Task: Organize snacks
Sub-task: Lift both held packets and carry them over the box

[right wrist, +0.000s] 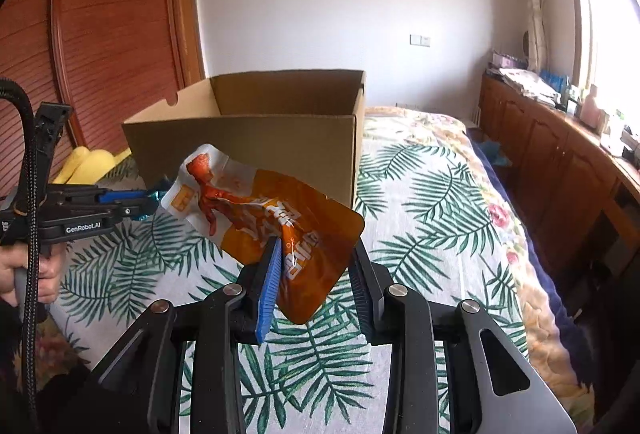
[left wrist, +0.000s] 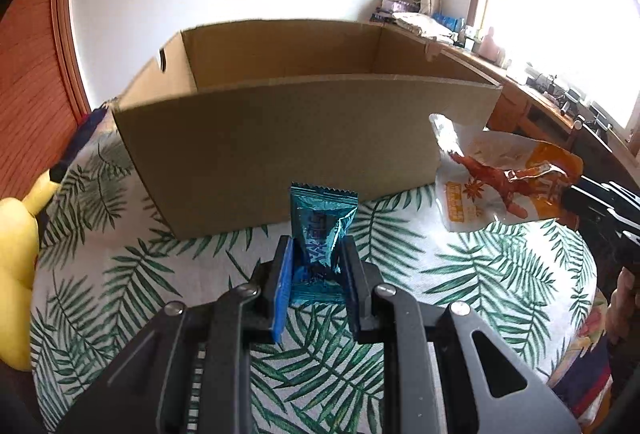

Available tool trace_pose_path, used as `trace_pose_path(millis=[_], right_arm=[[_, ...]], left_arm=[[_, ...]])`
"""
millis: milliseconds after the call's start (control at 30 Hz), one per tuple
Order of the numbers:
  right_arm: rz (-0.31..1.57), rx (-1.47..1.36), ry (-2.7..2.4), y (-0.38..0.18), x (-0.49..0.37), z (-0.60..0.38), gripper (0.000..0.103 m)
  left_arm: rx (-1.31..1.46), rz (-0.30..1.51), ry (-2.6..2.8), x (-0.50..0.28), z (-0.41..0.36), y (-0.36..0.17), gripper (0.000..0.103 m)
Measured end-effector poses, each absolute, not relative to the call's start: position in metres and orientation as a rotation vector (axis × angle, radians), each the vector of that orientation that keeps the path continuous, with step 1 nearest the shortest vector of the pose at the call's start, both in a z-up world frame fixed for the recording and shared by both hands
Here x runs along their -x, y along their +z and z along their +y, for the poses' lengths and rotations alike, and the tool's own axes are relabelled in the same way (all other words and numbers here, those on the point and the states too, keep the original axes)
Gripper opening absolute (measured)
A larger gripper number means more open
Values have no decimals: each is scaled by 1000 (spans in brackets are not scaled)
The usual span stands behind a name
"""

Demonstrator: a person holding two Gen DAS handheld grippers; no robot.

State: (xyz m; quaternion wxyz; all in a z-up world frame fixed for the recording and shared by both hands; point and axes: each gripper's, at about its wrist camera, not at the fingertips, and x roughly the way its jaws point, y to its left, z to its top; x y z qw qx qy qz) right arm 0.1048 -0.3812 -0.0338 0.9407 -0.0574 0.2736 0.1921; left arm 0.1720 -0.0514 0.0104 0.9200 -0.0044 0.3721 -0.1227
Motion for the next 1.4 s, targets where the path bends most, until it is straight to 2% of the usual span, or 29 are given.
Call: trace_pose_path(millis=[467, 800, 1400], right_arm=[[498, 119, 398, -7, -102, -383, 32], [445, 129, 405, 17, -121, -374, 32], [427, 183, 435, 30, -190, -333, 32]], left_arm=[[4, 667, -284, -170, -54, 56, 21], [-11, 604, -271, -197, -48, 86, 21], [-18, 644, -256, -274, -39, 65, 24]])
